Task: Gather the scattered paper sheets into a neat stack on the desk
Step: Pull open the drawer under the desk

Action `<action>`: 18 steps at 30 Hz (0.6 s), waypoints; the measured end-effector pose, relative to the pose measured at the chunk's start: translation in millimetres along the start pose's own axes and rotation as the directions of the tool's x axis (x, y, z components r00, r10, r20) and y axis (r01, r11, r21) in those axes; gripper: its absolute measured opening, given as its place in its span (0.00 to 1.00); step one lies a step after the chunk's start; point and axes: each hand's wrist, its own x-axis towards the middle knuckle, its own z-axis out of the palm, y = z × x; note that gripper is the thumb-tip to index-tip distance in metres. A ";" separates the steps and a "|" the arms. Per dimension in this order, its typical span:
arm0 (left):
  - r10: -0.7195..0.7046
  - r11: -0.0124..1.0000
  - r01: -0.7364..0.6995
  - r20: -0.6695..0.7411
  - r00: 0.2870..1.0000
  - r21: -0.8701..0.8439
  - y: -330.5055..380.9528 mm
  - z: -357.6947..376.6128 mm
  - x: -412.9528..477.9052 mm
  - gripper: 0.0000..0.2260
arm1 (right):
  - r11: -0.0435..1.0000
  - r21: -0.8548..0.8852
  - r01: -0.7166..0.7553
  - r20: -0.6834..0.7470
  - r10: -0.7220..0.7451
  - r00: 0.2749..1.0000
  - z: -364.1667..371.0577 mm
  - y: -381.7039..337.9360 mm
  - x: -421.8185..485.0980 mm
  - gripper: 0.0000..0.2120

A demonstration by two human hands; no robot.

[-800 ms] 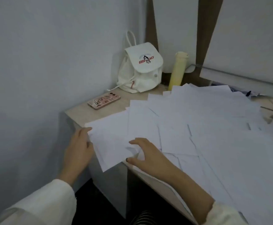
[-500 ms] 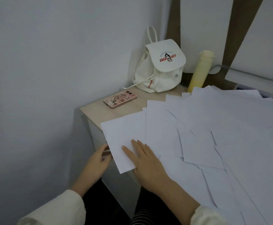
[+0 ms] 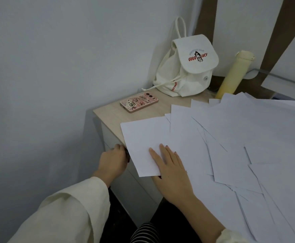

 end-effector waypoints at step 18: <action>-0.140 0.934 0.099 -0.099 0.985 -0.343 -65.5 20.4 -69.1 0.12 | 0.998 -0.054 -0.041 0.028 0.043 0.999 -7.3 -0.4 0.3 0.32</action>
